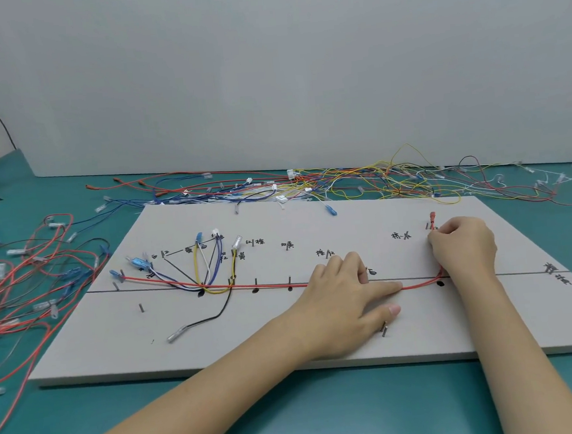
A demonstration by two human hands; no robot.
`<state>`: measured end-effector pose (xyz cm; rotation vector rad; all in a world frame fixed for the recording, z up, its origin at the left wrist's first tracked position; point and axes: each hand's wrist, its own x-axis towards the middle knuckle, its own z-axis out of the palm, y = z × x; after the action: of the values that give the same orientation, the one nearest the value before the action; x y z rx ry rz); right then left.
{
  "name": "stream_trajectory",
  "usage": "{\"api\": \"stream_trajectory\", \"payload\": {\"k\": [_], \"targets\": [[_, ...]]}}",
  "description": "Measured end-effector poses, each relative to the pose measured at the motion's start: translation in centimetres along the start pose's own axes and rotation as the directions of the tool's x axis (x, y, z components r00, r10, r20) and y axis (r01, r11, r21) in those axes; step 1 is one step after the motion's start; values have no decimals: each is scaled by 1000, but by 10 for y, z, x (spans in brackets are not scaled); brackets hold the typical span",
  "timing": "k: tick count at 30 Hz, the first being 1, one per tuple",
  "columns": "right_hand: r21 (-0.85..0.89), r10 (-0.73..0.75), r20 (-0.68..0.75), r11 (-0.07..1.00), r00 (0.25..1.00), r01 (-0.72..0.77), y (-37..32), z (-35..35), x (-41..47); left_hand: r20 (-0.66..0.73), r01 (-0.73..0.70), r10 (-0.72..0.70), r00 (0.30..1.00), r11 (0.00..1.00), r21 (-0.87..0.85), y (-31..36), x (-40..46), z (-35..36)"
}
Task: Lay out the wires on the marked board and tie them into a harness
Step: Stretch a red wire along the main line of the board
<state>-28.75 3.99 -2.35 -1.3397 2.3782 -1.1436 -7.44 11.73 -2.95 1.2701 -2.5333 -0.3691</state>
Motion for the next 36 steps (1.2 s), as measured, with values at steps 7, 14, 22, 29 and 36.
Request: {"api": "stream_trajectory", "payload": {"k": [7, 14, 22, 29, 36], "targets": [[14, 2, -17, 1000, 1000, -2, 2, 2, 1, -1, 3, -3, 1000, 1000, 19, 0, 0, 1], [36, 24, -49, 999, 998, -22, 2, 3, 0, -49, 4, -3, 999, 1000, 17, 0, -2, 0], [39, -42, -13, 998, 999, 42, 1, 0, -2, -261, 87, -78, 962, 996, 20, -2, -3, -9], [108, -84, -117, 989, 990, 97, -8, -6, -6, -266, 169, -155, 951, 985, 28, -26, 1, -36], [112, -337, 201, 941, 920, 320, -36, 5, -45, -369, 293, -284, 885, 956, -32, -75, -9, -71]]}}
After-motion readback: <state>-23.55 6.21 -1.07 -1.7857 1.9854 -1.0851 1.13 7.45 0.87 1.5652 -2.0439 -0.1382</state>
